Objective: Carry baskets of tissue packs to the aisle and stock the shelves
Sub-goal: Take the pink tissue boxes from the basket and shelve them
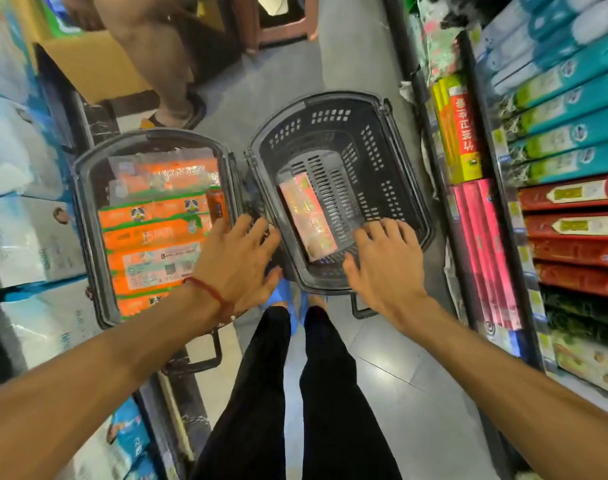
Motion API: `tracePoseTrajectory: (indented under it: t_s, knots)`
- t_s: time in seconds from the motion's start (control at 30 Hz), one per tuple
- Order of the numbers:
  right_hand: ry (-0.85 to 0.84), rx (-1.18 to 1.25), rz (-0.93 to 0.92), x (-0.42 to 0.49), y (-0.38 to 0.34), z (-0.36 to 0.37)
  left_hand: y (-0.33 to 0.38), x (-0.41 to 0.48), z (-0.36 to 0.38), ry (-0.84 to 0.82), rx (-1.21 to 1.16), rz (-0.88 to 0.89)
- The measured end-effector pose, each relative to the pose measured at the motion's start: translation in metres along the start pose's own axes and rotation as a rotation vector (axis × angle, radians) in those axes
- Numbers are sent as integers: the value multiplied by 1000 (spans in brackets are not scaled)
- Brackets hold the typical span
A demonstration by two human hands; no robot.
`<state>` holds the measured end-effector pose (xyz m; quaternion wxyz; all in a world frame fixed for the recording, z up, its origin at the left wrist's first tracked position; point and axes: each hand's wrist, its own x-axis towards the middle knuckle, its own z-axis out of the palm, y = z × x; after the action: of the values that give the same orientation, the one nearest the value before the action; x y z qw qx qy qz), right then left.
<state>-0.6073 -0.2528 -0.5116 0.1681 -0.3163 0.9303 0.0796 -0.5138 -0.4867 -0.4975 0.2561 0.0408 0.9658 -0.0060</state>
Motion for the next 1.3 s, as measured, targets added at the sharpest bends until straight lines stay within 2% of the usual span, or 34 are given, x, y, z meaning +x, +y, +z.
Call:
tracePoseTrajectory:
  t_s: [0.2, 0.33, 0.47, 0.63, 0.73, 0.9, 1.03, 1.13, 1.3]
  knots:
    - [-205, 81, 48, 50, -10, 90, -13, 46, 59, -24, -17, -2]
    - [-383, 291, 129, 90, -20, 157, -17, 67, 97, -15, -22, -14]
    - [-448, 513, 177, 124, -29, 227, -15, 83, 124, -16, -20, -42]
    - [-521, 534, 180, 142, -36, 289, 1, 91, 140, -20, -24, -17]
    - [-481, 475, 196, 142, -25, 307, 9, 98, 143, -23, -33, -18]
    - [-453, 541, 296, 153, 14, 319, 23, 112, 146, -76, -12, -46]
    - [-383, 746, 406, 164, 52, 332, 41, 124, 148, -76, -42, -72]
    - [-366, 915, 431, 168, 76, 332, 53, 133, 148, -70, -50, -70]
    - [-339, 1054, 418, 169, 105, 298, 64, 148, 143, -89, -75, -74]
